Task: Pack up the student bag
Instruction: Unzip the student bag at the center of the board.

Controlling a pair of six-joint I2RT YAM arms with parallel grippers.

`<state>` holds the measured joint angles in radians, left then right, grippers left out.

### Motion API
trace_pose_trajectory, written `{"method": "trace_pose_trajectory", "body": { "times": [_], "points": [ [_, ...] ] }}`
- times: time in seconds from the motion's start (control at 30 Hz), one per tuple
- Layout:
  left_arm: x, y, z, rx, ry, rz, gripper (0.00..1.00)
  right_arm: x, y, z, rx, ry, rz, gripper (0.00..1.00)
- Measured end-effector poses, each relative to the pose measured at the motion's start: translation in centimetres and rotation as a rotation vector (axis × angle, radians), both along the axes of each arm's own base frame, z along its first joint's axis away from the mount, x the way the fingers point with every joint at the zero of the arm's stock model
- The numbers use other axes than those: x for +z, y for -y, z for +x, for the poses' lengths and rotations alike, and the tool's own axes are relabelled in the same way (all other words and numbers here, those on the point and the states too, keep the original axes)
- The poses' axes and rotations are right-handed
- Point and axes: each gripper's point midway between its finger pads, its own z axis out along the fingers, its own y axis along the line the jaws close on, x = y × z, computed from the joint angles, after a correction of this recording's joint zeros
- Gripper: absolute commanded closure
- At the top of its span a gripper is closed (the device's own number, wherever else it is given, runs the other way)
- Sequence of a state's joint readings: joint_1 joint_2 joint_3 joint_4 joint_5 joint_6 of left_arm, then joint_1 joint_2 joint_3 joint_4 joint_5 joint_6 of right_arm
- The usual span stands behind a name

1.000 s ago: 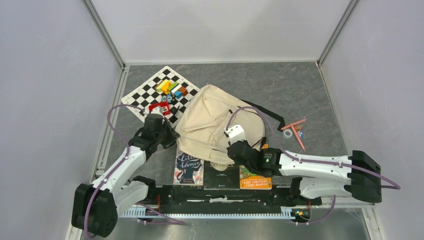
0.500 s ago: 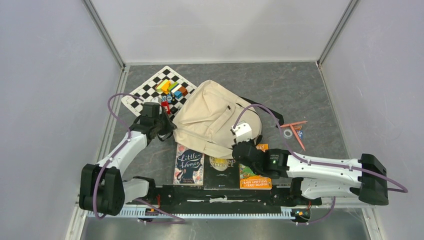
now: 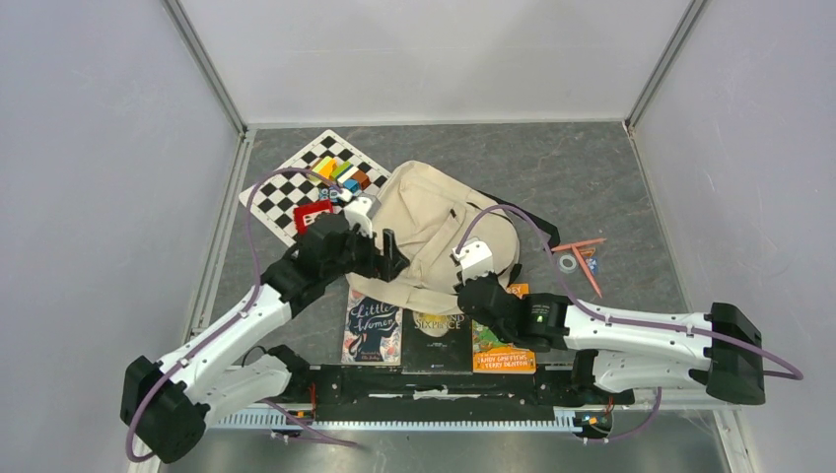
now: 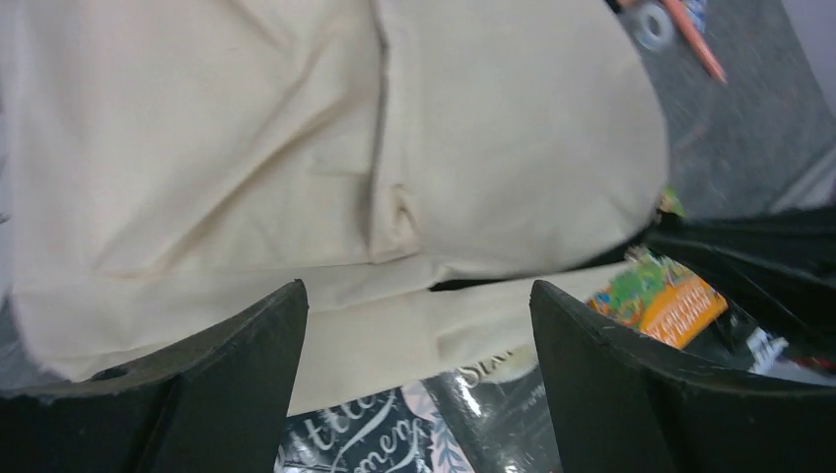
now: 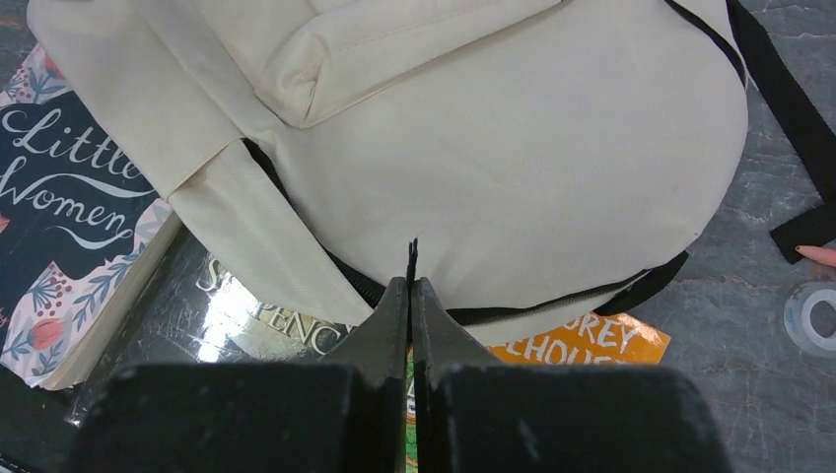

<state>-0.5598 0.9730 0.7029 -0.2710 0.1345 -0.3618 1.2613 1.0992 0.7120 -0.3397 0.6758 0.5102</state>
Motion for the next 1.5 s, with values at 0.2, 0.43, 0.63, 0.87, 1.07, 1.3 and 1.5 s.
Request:
{"method": "trace_pose_trajectory", "body": {
  "times": [0.2, 0.43, 0.63, 0.87, 1.07, 1.3, 1.5],
  "points": [
    [0.4, 4.6, -3.7, -0.271, 0.084, -0.047, 0.14, 0.1, -0.1, 0.3, -0.012, 0.011, 0.0, 1.0],
    [-1.9, 8.5, -6.7, -0.487, 0.129, -0.047, 0.14, 0.9, 0.0, 0.3, -0.028, 0.014, 0.055, 1.0],
    [-3.9, 11.5, -7.9, -0.601, 0.15, -0.021, 0.18, 1.3, 0.3, 0.4, -0.05, 0.014, 0.103, 1.0],
    [-6.0, 12.9, -7.4, -0.608, 0.143, 0.043, 0.41, 0.8, 0.5, 0.3, -0.055, 0.004, 0.106, 1.0],
    [-5.5, 13.6, -7.4, -0.6, 0.181, 0.044, 0.26, 0.6, 0.6, 0.2, -0.058, 0.001, 0.107, 1.0],
    [-6.0, 14.4, -7.8, -0.622, 0.184, 0.05, 0.59, 0.5, 0.7, 0.3, -0.061, 0.0, 0.105, 1.0],
    [-6.4, 14.7, -7.3, -0.608, 0.183, 0.064, 0.98, 0.1, 0.8, 0.3, -0.062, -0.004, 0.087, 1.0]
  ]
}}
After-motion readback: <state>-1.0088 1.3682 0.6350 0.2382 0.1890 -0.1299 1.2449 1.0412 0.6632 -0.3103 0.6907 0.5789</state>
